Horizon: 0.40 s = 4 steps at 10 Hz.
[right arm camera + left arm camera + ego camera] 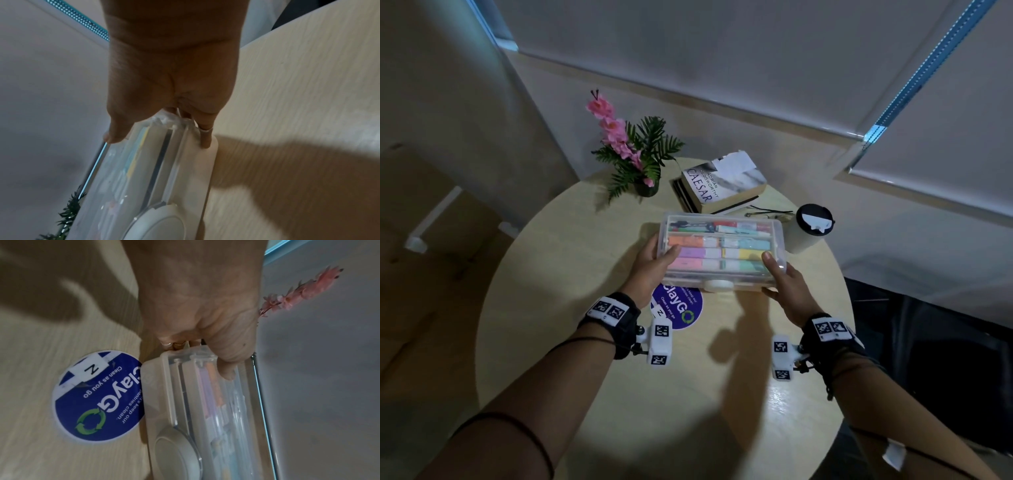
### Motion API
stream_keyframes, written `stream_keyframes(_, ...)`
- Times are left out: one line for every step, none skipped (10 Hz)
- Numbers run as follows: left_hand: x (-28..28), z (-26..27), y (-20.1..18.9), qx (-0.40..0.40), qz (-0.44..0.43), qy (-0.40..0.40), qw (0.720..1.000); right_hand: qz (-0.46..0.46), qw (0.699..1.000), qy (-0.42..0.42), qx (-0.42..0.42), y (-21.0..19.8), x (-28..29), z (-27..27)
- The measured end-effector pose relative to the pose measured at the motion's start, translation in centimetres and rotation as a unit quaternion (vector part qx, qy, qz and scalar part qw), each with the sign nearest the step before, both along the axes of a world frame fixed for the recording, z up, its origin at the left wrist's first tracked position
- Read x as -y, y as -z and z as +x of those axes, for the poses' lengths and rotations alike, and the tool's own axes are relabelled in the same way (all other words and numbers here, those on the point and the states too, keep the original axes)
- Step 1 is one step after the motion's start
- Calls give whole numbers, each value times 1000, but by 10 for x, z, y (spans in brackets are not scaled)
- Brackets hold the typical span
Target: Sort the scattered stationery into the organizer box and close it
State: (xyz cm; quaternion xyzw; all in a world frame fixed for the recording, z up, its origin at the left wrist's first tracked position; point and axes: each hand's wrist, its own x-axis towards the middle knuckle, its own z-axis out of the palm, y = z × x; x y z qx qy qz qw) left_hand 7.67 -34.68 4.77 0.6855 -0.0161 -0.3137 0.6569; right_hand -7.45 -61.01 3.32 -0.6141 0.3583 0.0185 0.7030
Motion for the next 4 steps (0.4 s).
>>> stream_keyframes(-5,-5,-3,-1,8,-1,1000,-4,1000,15,-13,-1,-5,-1)
stream_keyframes(-15,-9,-1,-15,28,10,999,-31,999,35,-25,3,-9,-1)
stream_keyframes(-26,-15,-5,-20,53,10,998,-109,992,41,-39,4,-14,-2)
stream_keyframes(-33,-28,-11,-26,65,-18,997,-151,986,27,-58,15,-12,-10)
